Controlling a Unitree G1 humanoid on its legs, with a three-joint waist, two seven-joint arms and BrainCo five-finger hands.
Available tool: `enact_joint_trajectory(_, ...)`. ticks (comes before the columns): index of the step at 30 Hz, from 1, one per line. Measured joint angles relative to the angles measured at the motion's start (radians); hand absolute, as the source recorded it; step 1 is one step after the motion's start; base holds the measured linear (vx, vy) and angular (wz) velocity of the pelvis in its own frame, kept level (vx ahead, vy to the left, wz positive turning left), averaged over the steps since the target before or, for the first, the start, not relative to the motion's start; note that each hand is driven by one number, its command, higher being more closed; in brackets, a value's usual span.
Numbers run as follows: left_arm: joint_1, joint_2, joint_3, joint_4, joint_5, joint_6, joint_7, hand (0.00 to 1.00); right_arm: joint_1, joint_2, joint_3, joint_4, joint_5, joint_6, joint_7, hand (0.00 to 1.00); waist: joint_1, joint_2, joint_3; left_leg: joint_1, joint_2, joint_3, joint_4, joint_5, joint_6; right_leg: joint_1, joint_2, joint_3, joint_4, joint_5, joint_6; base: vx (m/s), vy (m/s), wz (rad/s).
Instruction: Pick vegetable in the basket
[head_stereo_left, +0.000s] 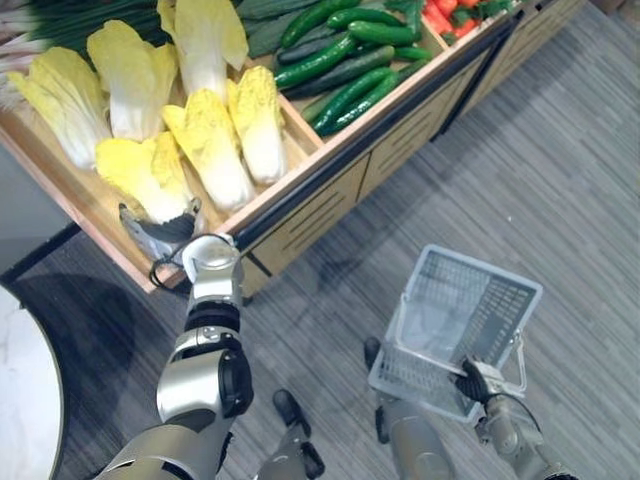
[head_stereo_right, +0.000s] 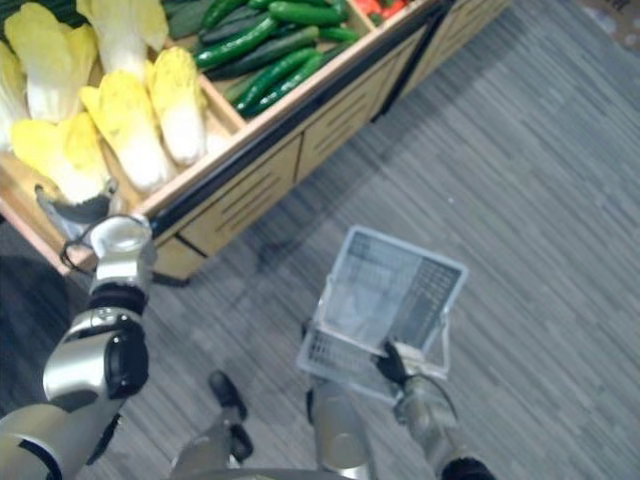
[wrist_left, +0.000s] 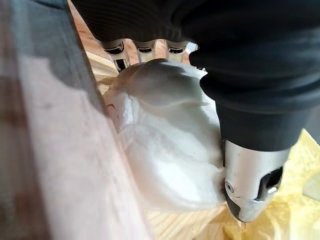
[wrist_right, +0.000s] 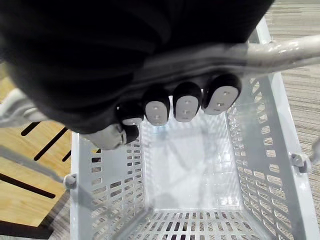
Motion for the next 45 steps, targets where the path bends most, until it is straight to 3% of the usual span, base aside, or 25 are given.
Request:
enact_joint_trajectory(1, -0.008, 0.005, -0.001, 0.011, 0.005, 0.008, -0.008, 0.00, -0.001, -0.009, 0.011, -0.005, 0.000, -0.003, 0.002, 1.00, 0.000, 0.000, 0.000, 0.000, 0.000, 0.005, 0.000, -0.001, -0.001, -0.002, 0.001, 0.004, 0.000, 0.000, 0.000, 0.01, 0.000, -0.12)
enact_joint_trajectory(2, -0.014, 0.017, -0.004, 0.026, 0.013, 0.012, -0.016, 1.00, 0.000, -0.018, 0.027, -0.015, 0.001, -0.004, 0.002, 1.00, 0.000, 0.000, 0.000, 0.000, 0.000, 0.011, 0.000, 0.000, -0.002, -0.005, 0.002, 0.006, 0.000, -0.001, -0.001, 0.01, 0.000, -0.12)
enact_joint_trajectory(12, -0.021, 0.061, -0.032, 0.055, 0.072, 0.027, -0.063, 1.00, 0.002, -0.053, 0.097, -0.070, 0.003, -0.026, 0.023, 1.00, 0.000, -0.003, -0.002, 0.001, 0.000, 0.028, 0.000, 0.001, -0.004, -0.013, 0.004, 0.015, 0.000, -0.002, -0.003, 0.01, 0.000, -0.03)
enact_joint_trajectory(23, -0.010, 0.041, -0.028, 0.064, 0.060, 0.005, -0.084, 1.00, 0.005, -0.053, 0.103, -0.073, 0.000, -0.034, 0.023, 1.00, -0.005, -0.012, -0.007, 0.023, 0.000, 0.013, 0.001, 0.002, -0.003, 0.017, 0.001, 0.002, 0.000, -0.002, -0.003, 0.02, 0.008, 0.03)
enact_joint_trajectory(28, 0.066, -0.031, -0.028, -0.032, -0.019, -0.031, -0.096, 1.00, 0.009, -0.024, 0.085, -0.045, -0.002, -0.019, 0.022, 1.00, -0.013, -0.023, -0.021, 0.054, -0.002, -0.017, 0.005, 0.002, -0.003, 0.062, -0.006, -0.028, 0.000, -0.002, -0.003, 0.04, 0.013, 0.14)
enact_joint_trajectory(33, 0.269, -0.169, -0.035, -0.320, -0.045, -0.058, -0.062, 1.00, 0.038, 0.024, 0.013, 0.024, -0.004, 0.013, 0.022, 1.00, 0.003, -0.019, -0.062, 0.081, -0.003, -0.050, 0.005, 0.001, -0.004, 0.106, -0.012, -0.056, 0.000, -0.002, -0.003, 0.04, 0.014, 0.17)
enact_joint_trajectory(38, 0.372, -0.260, -0.059, -0.399, -0.042, -0.060, -0.057, 1.00, 0.061, 0.046, -0.031, 0.047, -0.004, 0.041, 0.022, 1.00, 0.021, -0.016, -0.086, 0.102, -0.009, -0.073, -0.001, -0.005, -0.009, 0.141, -0.021, -0.074, 0.000, -0.027, -0.002, 0.00, 0.003, 0.14)
enact_joint_trajectory(42, 0.425, -0.291, -0.079, -0.477, -0.001, -0.058, -0.057, 1.00, 0.088, 0.049, -0.077, 0.047, -0.006, 0.052, 0.024, 1.00, 0.040, 0.015, -0.104, 0.109, -0.007, -0.083, -0.001, 0.005, -0.007, 0.145, -0.022, -0.092, 0.021, -0.056, -0.013, 0.00, -0.015, 0.08)
enact_joint_trajectory(45, 0.447, -0.304, -0.110, -0.589, 0.003, -0.059, -0.061, 1.00, 0.100, 0.053, -0.109, 0.072, -0.005, 0.059, 0.032, 1.00, 0.049, 0.021, -0.115, 0.112, -0.005, -0.101, -0.002, 0.009, -0.011, 0.157, -0.024, -0.109, 0.021, -0.060, -0.011, 0.02, -0.013, 0.14)
